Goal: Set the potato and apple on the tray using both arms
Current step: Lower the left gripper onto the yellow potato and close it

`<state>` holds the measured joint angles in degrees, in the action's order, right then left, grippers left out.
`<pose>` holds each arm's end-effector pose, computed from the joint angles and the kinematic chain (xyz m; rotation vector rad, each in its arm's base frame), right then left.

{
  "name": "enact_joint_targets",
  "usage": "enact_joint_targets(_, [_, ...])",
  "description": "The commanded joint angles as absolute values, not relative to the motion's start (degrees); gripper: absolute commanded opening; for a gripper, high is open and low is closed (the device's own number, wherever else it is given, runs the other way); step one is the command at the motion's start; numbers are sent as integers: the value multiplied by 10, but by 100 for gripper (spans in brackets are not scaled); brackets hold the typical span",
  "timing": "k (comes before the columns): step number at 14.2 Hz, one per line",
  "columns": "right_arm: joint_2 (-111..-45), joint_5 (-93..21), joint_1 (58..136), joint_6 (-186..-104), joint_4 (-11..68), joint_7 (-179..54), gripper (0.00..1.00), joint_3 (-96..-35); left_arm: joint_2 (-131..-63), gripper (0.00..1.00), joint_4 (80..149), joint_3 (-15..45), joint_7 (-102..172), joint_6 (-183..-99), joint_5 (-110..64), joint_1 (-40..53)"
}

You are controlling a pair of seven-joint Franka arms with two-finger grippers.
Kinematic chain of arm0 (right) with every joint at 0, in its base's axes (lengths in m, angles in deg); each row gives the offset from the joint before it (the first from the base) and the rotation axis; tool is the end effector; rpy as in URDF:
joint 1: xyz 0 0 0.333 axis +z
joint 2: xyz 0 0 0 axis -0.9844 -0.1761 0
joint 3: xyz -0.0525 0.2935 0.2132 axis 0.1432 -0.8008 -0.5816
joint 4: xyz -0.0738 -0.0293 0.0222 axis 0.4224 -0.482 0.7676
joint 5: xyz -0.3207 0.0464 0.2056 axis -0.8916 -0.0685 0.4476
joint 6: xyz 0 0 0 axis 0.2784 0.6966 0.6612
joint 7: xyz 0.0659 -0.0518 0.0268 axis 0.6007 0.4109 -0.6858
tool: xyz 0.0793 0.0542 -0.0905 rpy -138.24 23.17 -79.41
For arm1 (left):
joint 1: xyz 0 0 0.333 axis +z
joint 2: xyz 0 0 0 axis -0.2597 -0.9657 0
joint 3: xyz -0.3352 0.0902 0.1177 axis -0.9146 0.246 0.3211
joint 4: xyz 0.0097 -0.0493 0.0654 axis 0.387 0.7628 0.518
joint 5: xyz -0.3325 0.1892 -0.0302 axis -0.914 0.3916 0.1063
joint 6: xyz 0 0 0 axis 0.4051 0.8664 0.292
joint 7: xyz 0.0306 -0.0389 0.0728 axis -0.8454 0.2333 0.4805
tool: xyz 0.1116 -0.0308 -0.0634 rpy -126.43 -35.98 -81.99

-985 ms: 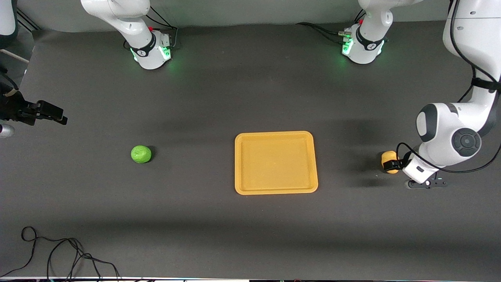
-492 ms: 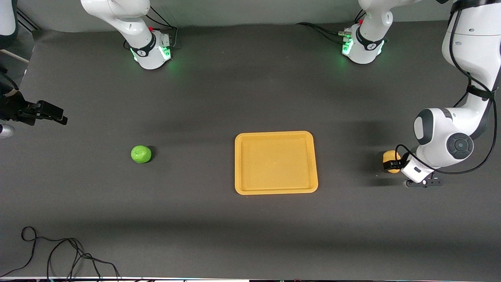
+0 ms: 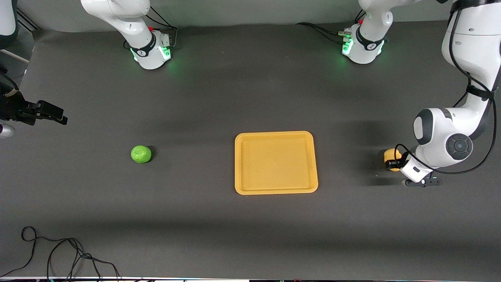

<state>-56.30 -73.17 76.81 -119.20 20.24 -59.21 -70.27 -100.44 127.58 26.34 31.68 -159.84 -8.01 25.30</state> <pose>0.5528 -0.0333 0.6256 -3.1381 0.0456 0.0794 0.6203 0.0437 0.2310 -3.1236 -0.0697 0.1491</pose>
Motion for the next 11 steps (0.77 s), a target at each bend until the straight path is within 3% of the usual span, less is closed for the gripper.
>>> enact_joint_targets(1, [-563, -740, 774, -1189, 202, -601, 100, -698, -985, 14, 1260, 259, 317, -1551, -78, 249])
enact_joint_targets(7, [-563, -740, 773, -1189, 201, -601, 100, -698, -942, 12, 1136, 189, 316, -1398, -89, 246])
enact_joint_targets(8, [-563, -740, 773, -1189, 201, -601, 100, -698, -941, 16, 1119, 169, 319, -1380, -101, 246])
enact_joint_targets(11, [-563, -740, 773, -1189, 201, -601, 100, -698, -942, 17, 1103, 116, 415, -1366, -123, 225])
